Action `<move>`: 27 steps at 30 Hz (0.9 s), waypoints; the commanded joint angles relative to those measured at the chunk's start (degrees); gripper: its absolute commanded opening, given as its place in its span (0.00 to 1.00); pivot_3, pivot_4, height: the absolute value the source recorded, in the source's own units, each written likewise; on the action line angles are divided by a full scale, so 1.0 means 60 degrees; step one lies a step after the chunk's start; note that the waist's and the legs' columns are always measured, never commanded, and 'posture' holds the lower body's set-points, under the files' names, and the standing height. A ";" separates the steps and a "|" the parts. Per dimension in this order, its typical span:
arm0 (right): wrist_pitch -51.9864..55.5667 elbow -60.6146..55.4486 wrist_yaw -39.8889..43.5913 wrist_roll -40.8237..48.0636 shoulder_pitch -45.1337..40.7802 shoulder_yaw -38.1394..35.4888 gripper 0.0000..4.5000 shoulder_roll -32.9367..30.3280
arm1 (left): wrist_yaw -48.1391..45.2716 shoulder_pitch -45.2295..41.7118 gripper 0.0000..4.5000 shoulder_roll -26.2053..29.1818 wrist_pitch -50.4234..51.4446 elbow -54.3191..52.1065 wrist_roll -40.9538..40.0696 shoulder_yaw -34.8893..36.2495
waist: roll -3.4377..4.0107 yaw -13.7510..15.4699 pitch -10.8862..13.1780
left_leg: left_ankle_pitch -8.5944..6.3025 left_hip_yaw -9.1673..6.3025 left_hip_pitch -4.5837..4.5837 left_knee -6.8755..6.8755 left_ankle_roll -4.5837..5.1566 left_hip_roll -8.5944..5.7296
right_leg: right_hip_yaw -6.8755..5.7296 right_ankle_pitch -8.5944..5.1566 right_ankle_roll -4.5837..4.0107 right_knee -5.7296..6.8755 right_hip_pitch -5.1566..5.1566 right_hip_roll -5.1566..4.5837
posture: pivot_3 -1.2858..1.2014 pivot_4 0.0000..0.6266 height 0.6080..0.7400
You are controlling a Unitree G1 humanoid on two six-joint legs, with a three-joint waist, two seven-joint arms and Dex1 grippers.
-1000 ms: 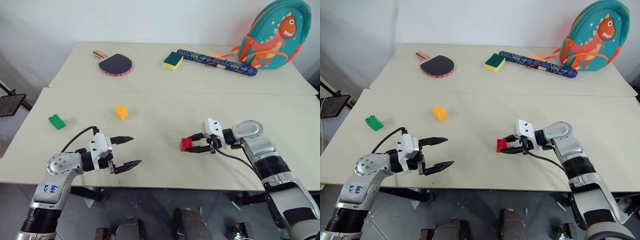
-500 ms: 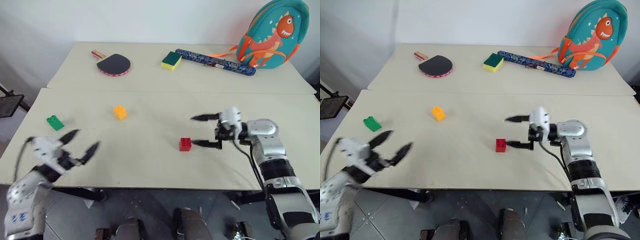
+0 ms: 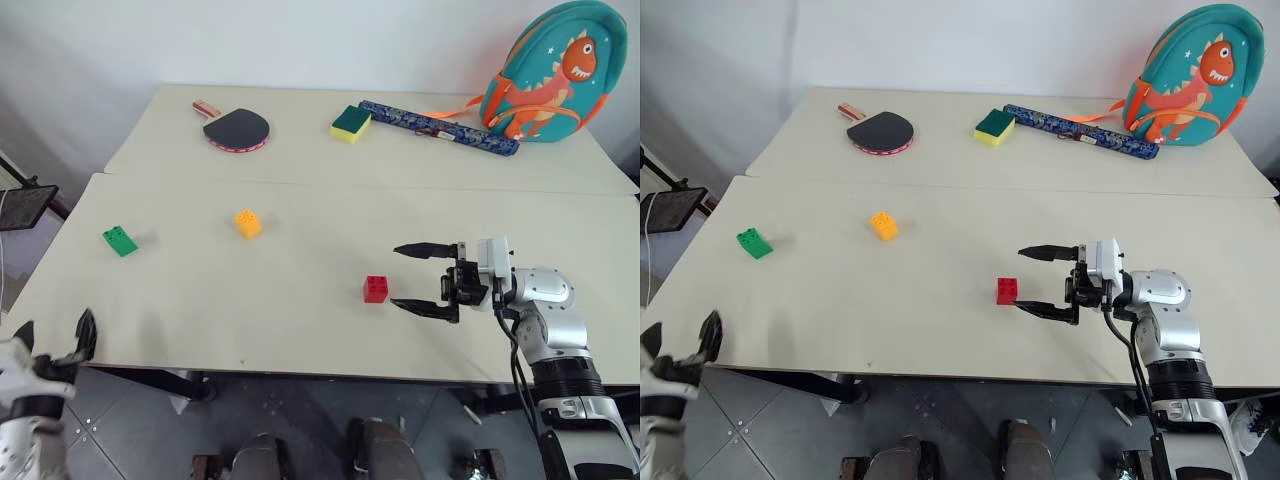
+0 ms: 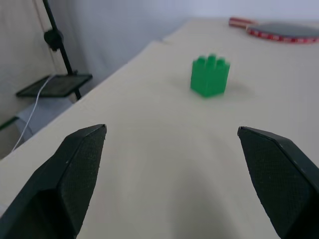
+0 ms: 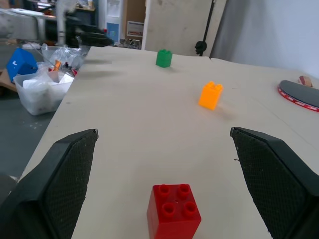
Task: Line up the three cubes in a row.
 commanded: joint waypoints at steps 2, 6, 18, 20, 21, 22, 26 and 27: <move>0.0065 -0.0223 0.0160 0.0231 -0.0146 -0.0099 0.99 -0.0060 | 0.2232 -0.1687 1.00 -0.0011 0.1547 -0.0286 0.0453 -0.0300 | -0.0012 -0.0046 -0.0008 | 0.0001 -0.0002 0.0002 0.0000 -0.0003 0.0002 | -0.0003 0.0001 0.0002 0.0002 0.0001 0.0004 | 0.52 0.24 1.00; 0.0092 -0.0207 0.0152 0.0171 -0.0219 0.0017 0.99 -0.0014 | 0.3671 -0.3792 1.00 0.0247 0.2540 0.1013 0.1203 -0.0746 | -0.0015 -0.0057 -0.0007 | 0.0006 0.0002 0.0005 0.0000 -0.0014 0.0009 | -0.0011 0.0002 0.0002 0.0006 0.0000 0.0017 | 0.52 0.24 1.00; -0.0068 -0.0466 -0.0320 0.0048 -0.0021 -0.0023 0.99 0.0147 | 0.4953 -0.6177 1.00 0.0404 0.1964 0.4329 0.1985 -0.1131 | -0.0037 -0.0036 0.0005 | 0.0009 0.0008 -0.0011 0.0000 -0.0016 0.0012 | -0.0024 0.0006 0.0010 0.0012 0.0000 0.0023 | 0.52 0.24 1.00; -0.0166 -0.0506 -0.0451 0.0017 0.0087 -0.0071 1.00 0.0154 | 0.4916 -0.6246 0.92 0.0430 0.1862 0.4600 0.1977 -0.1148 | -0.0037 -0.0031 0.0005 | 0.0009 0.0007 -0.0011 0.0000 -0.0017 0.0012 | -0.0024 0.0006 0.0011 0.0013 0.0001 0.0022 | 0.52 0.24 1.00; -0.0180 -0.0529 -0.0478 0.0016 0.0123 -0.0067 1.00 0.0148 | 0.4898 -0.6246 0.88 0.0468 0.1818 0.4658 0.2003 -0.1170 | -0.0038 -0.0030 0.0005 | 0.0009 0.0007 -0.0010 0.0000 -0.0017 0.0011 | -0.0024 0.0006 0.0011 0.0013 0.0001 0.0022 | 0.52 0.24 1.00; -0.0191 -0.0559 -0.0492 0.0018 0.0163 -0.0060 1.00 0.0139 | 0.4825 -0.6244 0.80 0.0504 0.1779 0.4694 0.1995 -0.1188 | -0.0038 -0.0030 0.0005 | 0.0009 0.0008 -0.0012 0.0000 -0.0017 0.0011 | -0.0024 0.0006 0.0011 0.0012 0.0001 0.0022 | 0.52 0.24 1.00; -0.0230 -0.0594 -0.0576 -0.0013 0.0243 -0.0042 1.00 0.0121 | 0.4713 -0.6256 0.55 0.0611 0.1848 0.4782 0.1972 -0.1219 | -0.0043 -0.0048 0.0008 | 0.0009 0.0009 -0.0011 0.0000 -0.0018 0.0013 | -0.0024 0.0006 0.0011 0.0013 0.0000 0.0025 | 0.52 0.24 1.00; -0.0253 -0.0598 -0.0612 -0.0025 0.0262 -0.0051 1.00 0.0119 | 0.4537 -0.6193 0.48 0.0648 0.1949 0.4723 0.1906 -0.1251 | -0.0043 -0.0050 0.0008 | 0.0009 0.0009 -0.0009 0.0000 -0.0018 0.0012 | -0.0024 0.0006 0.0011 0.0013 0.0000 0.0025 | 0.52 0.24 1.00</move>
